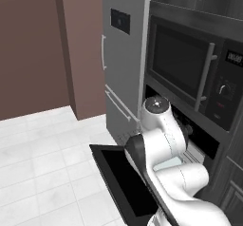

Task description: Take the baked cake out of the oven and place it on the plate for cooling. Then close the oven door.

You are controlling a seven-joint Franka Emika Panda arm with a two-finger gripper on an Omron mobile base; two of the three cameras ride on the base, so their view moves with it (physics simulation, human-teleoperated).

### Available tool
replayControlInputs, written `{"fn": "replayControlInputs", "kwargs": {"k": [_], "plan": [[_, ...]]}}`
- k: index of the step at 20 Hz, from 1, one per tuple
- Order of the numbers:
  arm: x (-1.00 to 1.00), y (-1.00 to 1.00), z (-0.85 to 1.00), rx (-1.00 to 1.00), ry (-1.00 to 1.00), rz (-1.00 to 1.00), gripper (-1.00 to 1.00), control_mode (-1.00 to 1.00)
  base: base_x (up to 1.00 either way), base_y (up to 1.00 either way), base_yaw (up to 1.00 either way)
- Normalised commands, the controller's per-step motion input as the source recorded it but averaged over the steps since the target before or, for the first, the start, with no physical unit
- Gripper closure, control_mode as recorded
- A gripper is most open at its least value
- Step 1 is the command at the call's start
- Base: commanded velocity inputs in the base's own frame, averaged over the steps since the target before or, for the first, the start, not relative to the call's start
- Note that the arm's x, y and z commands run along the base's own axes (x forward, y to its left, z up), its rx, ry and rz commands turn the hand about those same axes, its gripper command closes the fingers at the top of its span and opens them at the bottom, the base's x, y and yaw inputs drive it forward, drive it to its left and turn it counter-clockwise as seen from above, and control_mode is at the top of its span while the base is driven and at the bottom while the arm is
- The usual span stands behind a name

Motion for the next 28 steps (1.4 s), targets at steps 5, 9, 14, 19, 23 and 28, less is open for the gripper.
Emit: {"fn": "replayControlInputs", "kwargs": {"k": [5, 9, 14, 19, 23, 28], "plan": [[0.39, 0.00, -0.78, 0.05, 0.04, -0.06, -1.00, -1.00, 0.00, 0.00, 0.00], [0.42, 0.00, -0.82, 0.08, 0.11, -0.05, -1.00, -1.00, 0.00, 0.00, 0.00], [0.29, 0.00, -0.86, 0.08, 0.13, -0.04, -1.00, -1.00, 0.00, 0.00, 0.00], [0.20, 0.02, -0.76, 0.02, 0.04, -0.06, -1.00, -1.00, 0.00, 0.00, 0.00], [0.24, 0.15, -0.55, 0.00, 0.00, -0.07, -1.00, -1.00, 0.00, 0.00, 0.00], [0.35, 0.06, -0.54, 0.00, 0.02, -0.07, -1.00, -1.00, 0.00, 0.00, 0.00]]}}
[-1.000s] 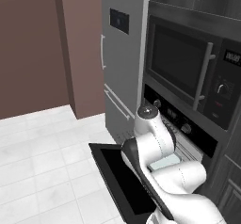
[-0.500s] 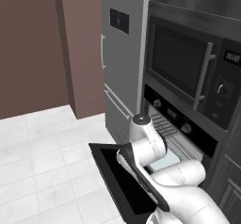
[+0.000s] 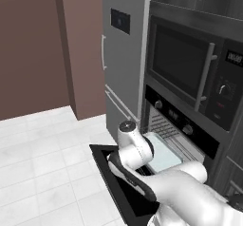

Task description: Take the baked cake out of the oven and place it on the plate for cooling. Then close the oven door.

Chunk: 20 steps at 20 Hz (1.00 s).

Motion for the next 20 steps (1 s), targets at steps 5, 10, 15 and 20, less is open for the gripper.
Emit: {"fn": "replayControlInputs", "kwargs": {"k": [5, 10, 15, 20], "plan": [[0.50, 0.00, -0.60, 0.00, 0.10, -0.03, -1.00, -1.00, 0.00, 0.00, 0.00], [0.56, 0.00, -0.54, 0.00, 0.13, 0.00, -1.00, -1.00, 0.00, 0.00, 0.00], [0.57, 0.00, -0.48, 0.00, 0.12, 0.00, -1.00, -1.00, 0.00, 0.00, 0.00], [0.37, 0.00, -0.39, 0.00, 0.03, 0.00, -1.00, -1.00, 0.00, 0.00, 0.00]]}}
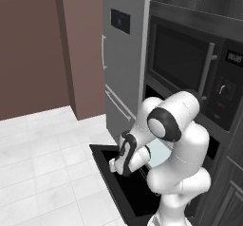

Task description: Take the baked cake out of the oven and place it on the plate for cooling. Then close the oven door.

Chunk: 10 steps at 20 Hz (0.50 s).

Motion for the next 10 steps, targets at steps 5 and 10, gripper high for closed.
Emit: {"fn": "replayControlInputs", "kwargs": {"k": [5, 10], "plan": [[0.32, 0.00, -0.35, 0.00, 0.00, -0.01, -1.00, -1.00, 0.00, 0.00, 0.00], [0.40, 0.00, -0.33, 0.00, 0.00, -0.02, -1.00, -1.00, 0.00, 0.00, 0.00]]}}
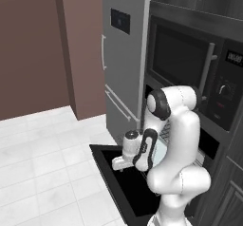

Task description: Take the baked cake out of the oven and place it on the plate for cooling. Then close the oven door.

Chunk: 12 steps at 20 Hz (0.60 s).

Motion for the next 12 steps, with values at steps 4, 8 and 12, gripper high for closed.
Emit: {"fn": "replayControlInputs", "kwargs": {"k": [4, 8, 12], "plan": [[0.22, 0.04, -0.23, 0.00, 0.00, -0.03, -1.00, -1.00, 0.00, 0.00, 0.00], [0.09, 0.11, -0.28, 0.00, 0.00, -0.05, -1.00, -1.00, 0.00, 0.00, 0.00], [0.14, 0.08, -0.29, 0.00, 0.00, -0.05, -1.00, -1.00, 0.00, 0.00, 0.00]]}}
